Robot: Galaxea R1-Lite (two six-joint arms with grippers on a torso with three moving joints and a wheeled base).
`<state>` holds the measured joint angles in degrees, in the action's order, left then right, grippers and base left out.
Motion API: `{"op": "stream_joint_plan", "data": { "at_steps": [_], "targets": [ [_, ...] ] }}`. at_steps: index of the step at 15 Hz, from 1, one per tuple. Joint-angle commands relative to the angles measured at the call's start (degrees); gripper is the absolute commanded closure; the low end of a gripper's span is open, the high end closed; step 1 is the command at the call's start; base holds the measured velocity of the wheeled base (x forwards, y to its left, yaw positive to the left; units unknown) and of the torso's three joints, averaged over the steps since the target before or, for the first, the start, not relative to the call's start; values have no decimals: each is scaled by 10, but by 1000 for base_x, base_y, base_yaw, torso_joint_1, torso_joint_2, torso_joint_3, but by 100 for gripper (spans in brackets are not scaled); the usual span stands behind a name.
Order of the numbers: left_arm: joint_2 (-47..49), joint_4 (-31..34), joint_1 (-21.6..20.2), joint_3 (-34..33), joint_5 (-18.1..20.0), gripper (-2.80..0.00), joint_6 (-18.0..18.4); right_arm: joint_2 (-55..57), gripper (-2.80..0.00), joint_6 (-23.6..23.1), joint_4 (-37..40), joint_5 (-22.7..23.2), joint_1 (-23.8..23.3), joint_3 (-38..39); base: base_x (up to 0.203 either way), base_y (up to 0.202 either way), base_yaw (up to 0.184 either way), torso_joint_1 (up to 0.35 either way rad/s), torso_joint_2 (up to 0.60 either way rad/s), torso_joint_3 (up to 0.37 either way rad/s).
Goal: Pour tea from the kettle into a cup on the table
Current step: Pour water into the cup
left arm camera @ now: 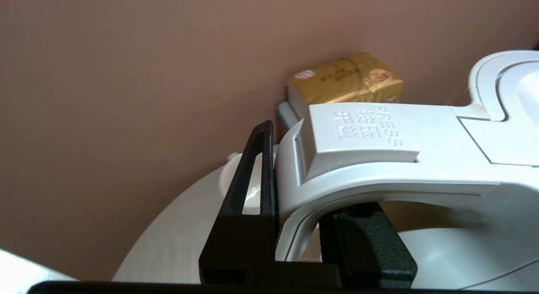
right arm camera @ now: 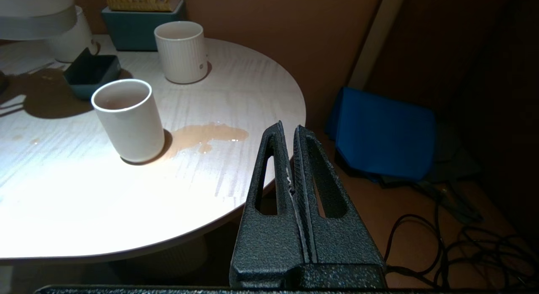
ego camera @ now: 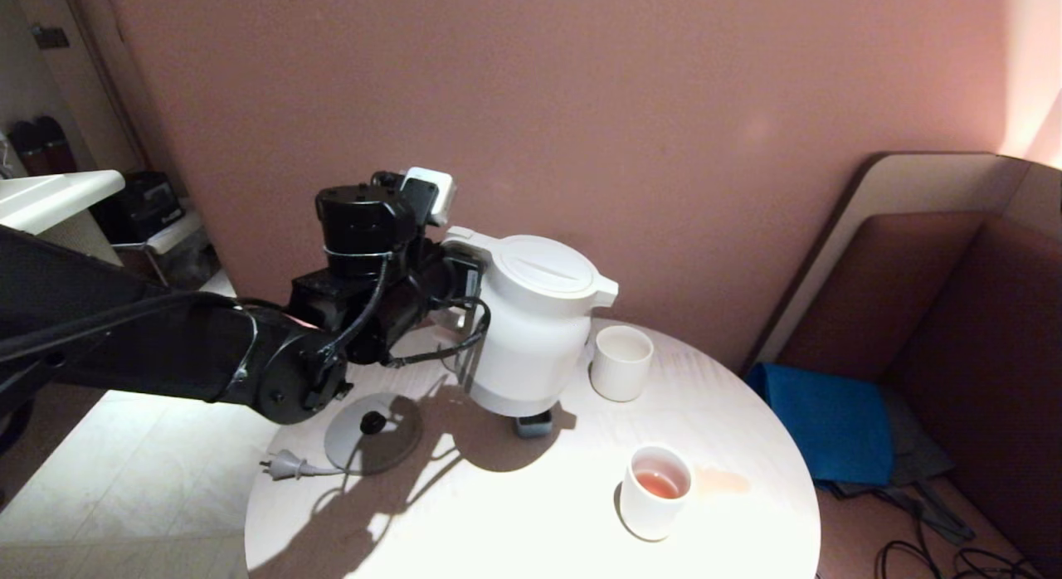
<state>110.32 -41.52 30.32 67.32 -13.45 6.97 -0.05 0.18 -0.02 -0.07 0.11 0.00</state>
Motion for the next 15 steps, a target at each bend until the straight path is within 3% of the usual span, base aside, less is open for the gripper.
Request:
{"op": "stream_joint_plan", "data": {
  "at_steps": [1,9,11,15],
  "targets": [
    [59,25,0,77,-2,0,1,0,0,0,-1,0,0,0,0,0,0,0,0,0],
    [222,169,-10,387,-44,0,25,0,0,0,-1,0,1,0,0,0,0,0,0,0],
    [249,183,-19,422,-46,0,39,0,0,0,-1,0,1,0,0,0,0,0,0,0],
    [257,183,-23,425,-47,0,65,0,0,0,-1,0,1,0,0,0,0,0,0,0]
  ]
}}
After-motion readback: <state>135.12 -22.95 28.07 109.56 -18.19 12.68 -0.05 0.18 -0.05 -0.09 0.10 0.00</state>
